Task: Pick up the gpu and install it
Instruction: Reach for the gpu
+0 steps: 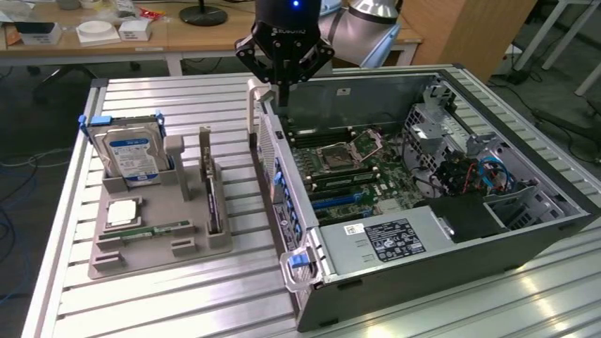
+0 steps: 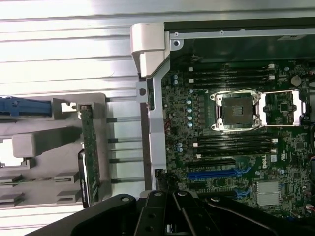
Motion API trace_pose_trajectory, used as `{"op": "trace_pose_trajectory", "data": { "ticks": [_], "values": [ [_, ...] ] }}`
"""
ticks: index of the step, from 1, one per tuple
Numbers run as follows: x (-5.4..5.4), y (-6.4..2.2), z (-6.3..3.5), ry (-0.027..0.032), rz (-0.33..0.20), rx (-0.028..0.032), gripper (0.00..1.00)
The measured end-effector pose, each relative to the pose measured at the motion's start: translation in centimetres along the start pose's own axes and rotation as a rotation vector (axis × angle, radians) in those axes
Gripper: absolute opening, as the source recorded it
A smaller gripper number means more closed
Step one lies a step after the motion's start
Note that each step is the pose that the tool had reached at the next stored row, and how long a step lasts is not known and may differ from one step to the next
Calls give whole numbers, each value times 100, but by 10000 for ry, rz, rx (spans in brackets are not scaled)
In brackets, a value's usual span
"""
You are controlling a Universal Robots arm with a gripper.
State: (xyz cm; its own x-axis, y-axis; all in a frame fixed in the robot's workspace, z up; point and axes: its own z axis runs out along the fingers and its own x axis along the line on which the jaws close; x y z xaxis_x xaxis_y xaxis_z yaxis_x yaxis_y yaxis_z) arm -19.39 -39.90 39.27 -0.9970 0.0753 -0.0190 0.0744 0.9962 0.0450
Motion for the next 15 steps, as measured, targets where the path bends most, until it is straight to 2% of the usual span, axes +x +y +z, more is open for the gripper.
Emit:
{"op": "trace_pose_trajectory", "data": {
  "ticks": [15],
  "values": [
    [89,-7,-1,13,0,2,10]
  ]
}}
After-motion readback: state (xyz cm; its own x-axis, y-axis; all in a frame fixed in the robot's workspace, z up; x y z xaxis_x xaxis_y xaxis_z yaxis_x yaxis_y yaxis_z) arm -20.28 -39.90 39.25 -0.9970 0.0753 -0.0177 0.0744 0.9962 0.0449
